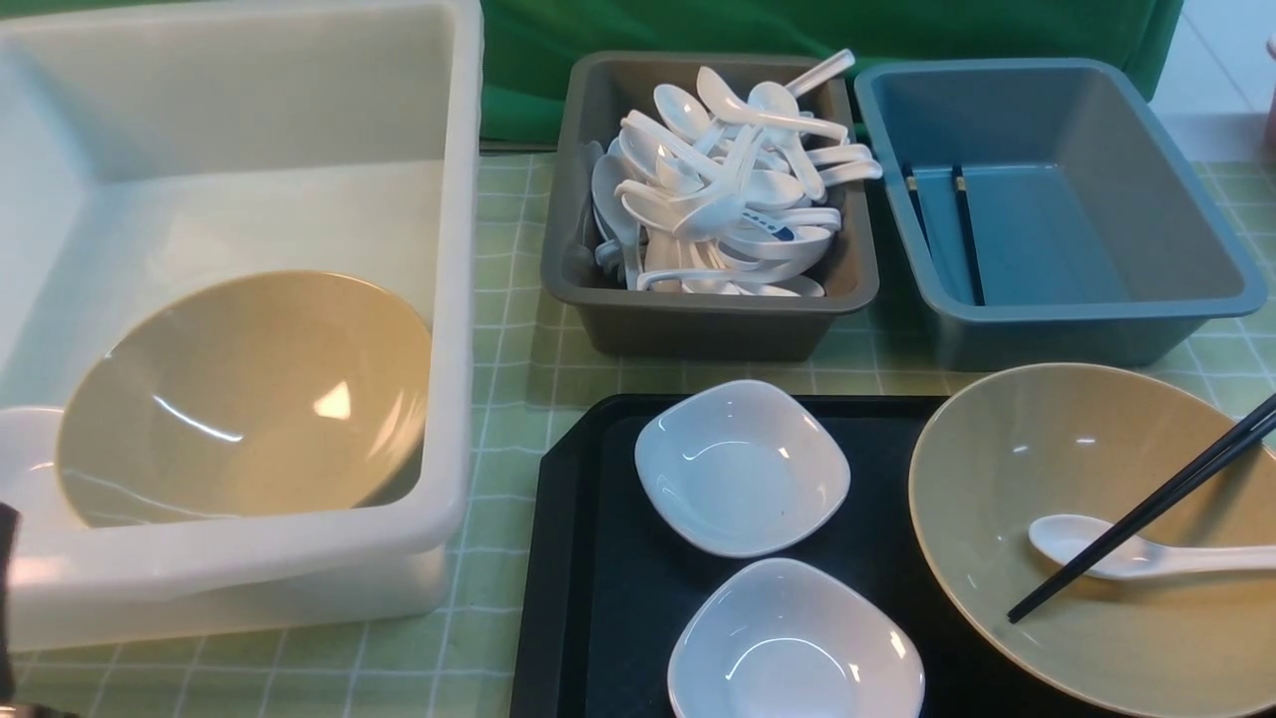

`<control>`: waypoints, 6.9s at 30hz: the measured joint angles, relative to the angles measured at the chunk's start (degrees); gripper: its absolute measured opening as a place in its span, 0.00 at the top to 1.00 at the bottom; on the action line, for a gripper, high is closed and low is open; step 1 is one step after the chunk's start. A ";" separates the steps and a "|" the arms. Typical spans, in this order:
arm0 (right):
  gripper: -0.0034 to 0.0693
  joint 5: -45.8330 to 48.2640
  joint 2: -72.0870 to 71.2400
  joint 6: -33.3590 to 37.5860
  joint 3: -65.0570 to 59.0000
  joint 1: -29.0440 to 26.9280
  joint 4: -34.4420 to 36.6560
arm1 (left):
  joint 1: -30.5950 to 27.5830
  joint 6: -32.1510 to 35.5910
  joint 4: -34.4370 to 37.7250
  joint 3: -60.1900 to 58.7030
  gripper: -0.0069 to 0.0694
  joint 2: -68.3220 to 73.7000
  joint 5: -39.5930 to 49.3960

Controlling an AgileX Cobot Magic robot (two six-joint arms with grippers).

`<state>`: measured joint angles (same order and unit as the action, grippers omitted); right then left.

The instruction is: On green table put chopsticks spoon bowls plates into blue grey white boxes.

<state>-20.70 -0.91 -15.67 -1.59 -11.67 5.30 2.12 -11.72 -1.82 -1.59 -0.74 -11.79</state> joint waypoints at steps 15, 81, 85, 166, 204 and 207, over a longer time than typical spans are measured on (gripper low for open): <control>0.62 19.80 23.70 0.48 38.31 -0.07 0.23 | 0.00 -10.46 8.24 34.82 0.91 15.20 8.53; 0.66 73.80 99.49 84.72 66.12 24.25 -23.36 | 21.67 49.87 51.09 48.02 0.91 51.45 59.39; 0.83 75.08 99.24 84.67 66.78 24.25 -23.41 | 21.67 49.87 51.09 48.02 0.91 51.45 59.50; 0.40 87.71 91.52 62.48 69.15 25.21 -14.91 | 21.74 57.49 51.52 48.02 0.91 51.91 55.25; 0.74 60.39 108.68 55.85 99.33 27.73 19.69 | 21.74 57.71 51.30 48.02 0.91 50.23 53.83; 0.74 54.10 113.84 55.85 104.38 27.73 24.86 | 21.74 57.71 51.27 48.02 0.91 50.23 53.70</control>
<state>33.40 112.92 40.17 102.79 16.06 30.16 23.86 45.99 49.45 46.44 49.50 41.90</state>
